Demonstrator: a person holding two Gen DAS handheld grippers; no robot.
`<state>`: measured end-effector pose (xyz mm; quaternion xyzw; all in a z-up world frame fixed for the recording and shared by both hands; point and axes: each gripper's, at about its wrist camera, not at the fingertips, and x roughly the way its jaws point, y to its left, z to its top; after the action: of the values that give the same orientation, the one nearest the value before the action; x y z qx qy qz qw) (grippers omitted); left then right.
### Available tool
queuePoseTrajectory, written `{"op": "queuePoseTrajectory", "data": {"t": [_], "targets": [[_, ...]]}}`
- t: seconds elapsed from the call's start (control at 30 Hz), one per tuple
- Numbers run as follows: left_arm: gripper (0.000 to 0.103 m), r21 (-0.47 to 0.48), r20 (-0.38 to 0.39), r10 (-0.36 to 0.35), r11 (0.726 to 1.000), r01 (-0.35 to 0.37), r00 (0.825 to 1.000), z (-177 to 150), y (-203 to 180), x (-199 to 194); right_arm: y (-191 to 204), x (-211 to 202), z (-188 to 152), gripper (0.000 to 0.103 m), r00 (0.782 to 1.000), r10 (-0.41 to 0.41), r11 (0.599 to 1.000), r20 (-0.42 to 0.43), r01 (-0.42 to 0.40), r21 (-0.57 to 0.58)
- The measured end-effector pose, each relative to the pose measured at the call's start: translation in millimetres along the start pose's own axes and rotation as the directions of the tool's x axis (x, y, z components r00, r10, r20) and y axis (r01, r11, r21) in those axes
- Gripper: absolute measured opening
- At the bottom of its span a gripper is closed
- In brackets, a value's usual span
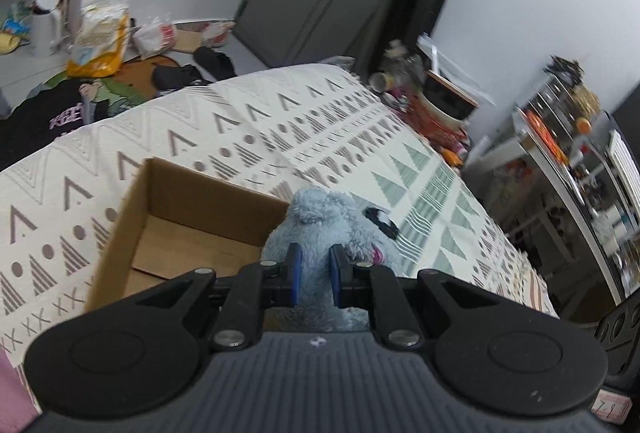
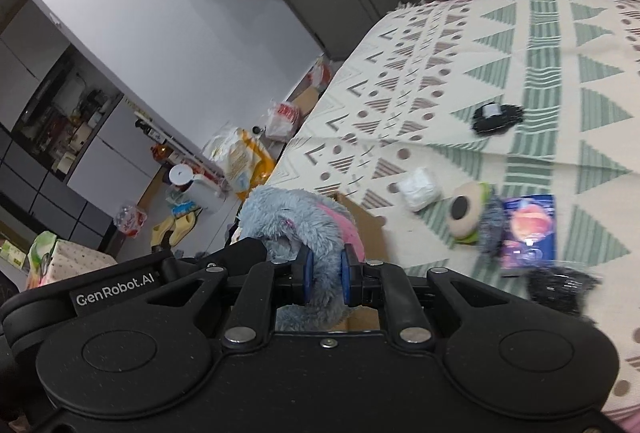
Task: Organize soft objects
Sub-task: 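Carry the grey plush over the cardboard box and lower it inside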
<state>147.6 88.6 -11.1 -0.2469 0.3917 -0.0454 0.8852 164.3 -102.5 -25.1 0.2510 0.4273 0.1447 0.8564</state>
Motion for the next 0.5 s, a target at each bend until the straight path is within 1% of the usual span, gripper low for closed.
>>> {"op": "queuePoseTrajectory", "data": {"t": [0.1,0.27,0.5], "targets": [[0.014,-0.03,0.01,0.015,0.999,-0.015,1.0,8,13,4,9,14,2,0.014,1.0,0.012,1.0,-0.017,-0.012,-0.003],[0.014,-0.076,0.005,0.049,0.996,-0.049,0.999,16,37,16,20,38,4,0.014,0.999,0.014,1.0,-0.053,-0.015,-0.012],[0.014,-0.119,-0.017,0.111,0.987,-0.112,0.994,23,66,35,33,73,-4,0.014,0.995,-0.004,0.999,-0.103,0.001,-0.035]]}}
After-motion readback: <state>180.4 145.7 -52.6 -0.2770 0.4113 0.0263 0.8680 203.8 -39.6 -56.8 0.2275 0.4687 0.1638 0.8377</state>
